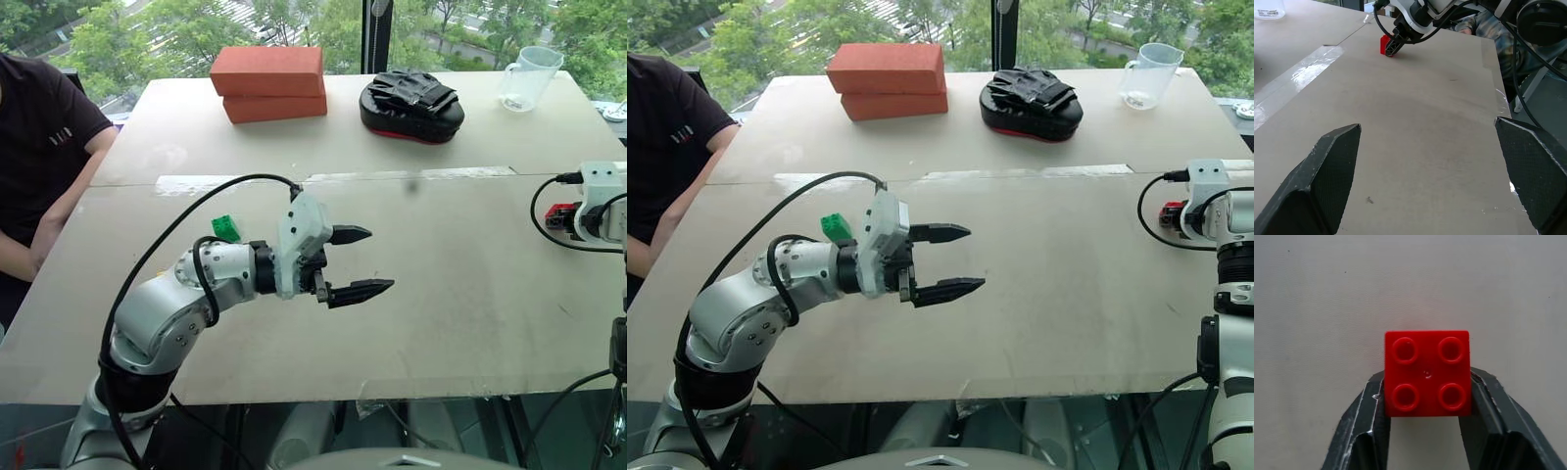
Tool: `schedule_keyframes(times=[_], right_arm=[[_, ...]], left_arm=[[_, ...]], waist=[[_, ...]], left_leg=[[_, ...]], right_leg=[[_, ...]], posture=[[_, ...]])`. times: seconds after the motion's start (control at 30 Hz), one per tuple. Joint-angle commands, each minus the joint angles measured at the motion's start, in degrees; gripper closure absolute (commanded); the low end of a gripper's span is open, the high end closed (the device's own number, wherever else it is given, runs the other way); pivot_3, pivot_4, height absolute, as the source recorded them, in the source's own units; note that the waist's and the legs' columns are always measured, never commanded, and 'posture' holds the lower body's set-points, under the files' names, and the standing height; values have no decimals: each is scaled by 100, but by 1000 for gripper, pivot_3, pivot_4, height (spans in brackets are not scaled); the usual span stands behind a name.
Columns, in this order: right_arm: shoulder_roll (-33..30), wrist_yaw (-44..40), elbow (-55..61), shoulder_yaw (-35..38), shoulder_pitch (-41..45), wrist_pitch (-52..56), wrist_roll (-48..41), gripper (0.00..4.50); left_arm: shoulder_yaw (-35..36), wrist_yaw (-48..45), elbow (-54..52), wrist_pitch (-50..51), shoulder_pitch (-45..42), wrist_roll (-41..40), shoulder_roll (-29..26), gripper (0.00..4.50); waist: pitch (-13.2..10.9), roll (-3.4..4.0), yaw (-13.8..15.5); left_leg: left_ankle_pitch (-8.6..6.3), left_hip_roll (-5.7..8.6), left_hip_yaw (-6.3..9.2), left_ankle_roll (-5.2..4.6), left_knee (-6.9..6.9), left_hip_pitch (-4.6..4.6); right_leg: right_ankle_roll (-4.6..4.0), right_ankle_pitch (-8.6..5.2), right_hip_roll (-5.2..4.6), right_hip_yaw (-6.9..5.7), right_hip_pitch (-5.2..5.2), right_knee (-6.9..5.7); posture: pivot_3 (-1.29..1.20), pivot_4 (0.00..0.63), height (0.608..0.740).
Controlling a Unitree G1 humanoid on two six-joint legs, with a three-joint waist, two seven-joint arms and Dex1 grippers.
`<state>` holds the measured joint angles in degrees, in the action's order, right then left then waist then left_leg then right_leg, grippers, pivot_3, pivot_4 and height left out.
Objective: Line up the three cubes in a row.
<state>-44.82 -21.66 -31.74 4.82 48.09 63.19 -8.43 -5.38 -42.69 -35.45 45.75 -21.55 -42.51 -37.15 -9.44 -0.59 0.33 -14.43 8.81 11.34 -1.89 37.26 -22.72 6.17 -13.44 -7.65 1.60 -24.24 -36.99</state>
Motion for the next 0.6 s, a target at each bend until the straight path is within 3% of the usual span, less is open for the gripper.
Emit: schedule_keyframes(times=[0.03,0.17,0.23,0.33,0.4,0.6], right_arm=[[-103,-1055,1228,121,-328,-758,-511,3189],[-306,-2983,2971,-318,-1009,-1807,-1173,3189],[4,-3548,3222,-878,-635,-1873,-1324,3189],[544,-4369,2829,-2024,76,-2671,-834,3189],[771,-4822,2257,-2620,450,-3236,-393,3189],[1271,-5319,758,-3362,1114,-4608,521,3189]], left_arm=[[330,15,-280,-150,289,-69,-91,0],[705,32,-490,-179,839,-208,-222,0],[1001,47,-650,-245,1296,-221,-309,0],[1376,55,-950,-286,1914,-240,-469,0],[1595,54,-1094,-267,2171,-313,-586,0],[2184,92,-1288,-264,2615,-533,-788,0]], waist=[[0,1,-31],[-1,5,-130],[-1,6,-175],[-2,4,-300],[-3,-2,-230],[-4,-3,-27]], left_leg=[[0,0,0,0,1,0],[0,-7,0,0,1,-2],[0,-7,0,0,0,-1],[0,-19,-13,1,4,10],[1,-40,-19,3,3,17],[11,-49,-4,21,7,15]], right_leg=[[1,1,0,0,0,0],[2,1,4,2,-2,1],[2,1,6,3,-5,1],[-7,15,16,8,-1,1],[-15,25,26,0,2,2],[-36,40,43,-12,4,10]], posture=[[0,150,740],[0,150,740],[0,150,740],[0,150,740],[0,150,740],[0,150,740]])
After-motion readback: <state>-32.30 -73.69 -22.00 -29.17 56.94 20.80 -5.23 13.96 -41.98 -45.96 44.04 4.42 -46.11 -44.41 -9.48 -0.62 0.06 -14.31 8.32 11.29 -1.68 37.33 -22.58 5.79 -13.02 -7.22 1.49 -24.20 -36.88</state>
